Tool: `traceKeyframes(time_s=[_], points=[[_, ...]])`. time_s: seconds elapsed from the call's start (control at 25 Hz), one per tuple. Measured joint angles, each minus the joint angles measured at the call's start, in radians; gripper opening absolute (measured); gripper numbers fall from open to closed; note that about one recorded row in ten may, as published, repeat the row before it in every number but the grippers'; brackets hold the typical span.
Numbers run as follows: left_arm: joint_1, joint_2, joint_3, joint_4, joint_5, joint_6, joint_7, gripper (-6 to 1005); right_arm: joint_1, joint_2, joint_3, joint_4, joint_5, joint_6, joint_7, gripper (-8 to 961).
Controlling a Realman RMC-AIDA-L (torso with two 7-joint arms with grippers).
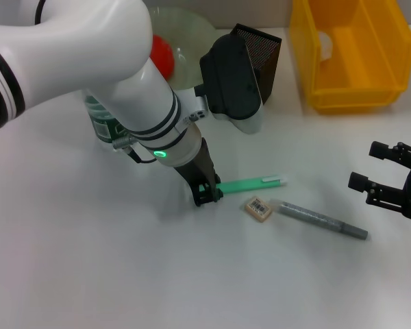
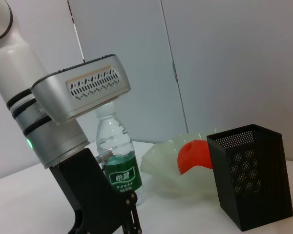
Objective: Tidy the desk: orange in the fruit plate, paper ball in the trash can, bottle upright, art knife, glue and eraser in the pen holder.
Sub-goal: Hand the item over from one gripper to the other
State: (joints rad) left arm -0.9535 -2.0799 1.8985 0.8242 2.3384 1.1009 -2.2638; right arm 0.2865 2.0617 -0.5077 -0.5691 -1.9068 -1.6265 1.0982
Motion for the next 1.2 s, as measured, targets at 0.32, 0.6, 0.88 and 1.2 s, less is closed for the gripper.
traceKeyframes(time_s=[0.32, 0.6, 0.88, 1.2], points=[[0.0, 0.0, -0.005, 0.006, 0.001, 0.02, 0.002, 193, 0.0, 0.0, 0.0, 0.0, 0.0, -0.005, 0.001, 819], [0.075, 0.004, -0.115, 0.133, 0.002, 0.106, 0.037, 193, 0.003, -0.011, 0.02, -0.001, 0.008, -0.048, 0.087, 818], [0.205, 0.011, -0.229, 0.303, 0.007, 0.197, 0.1, 193, 0.037, -0.076, 0.084, -0.062, 0.01, -0.178, 0.474, 816], [0.35, 0.01, -0.286, 0.496, -0.023, 0.274, 0.225, 194, 0.111, -0.173, 0.077, -0.093, -0.086, -0.23, 0.908, 812]])
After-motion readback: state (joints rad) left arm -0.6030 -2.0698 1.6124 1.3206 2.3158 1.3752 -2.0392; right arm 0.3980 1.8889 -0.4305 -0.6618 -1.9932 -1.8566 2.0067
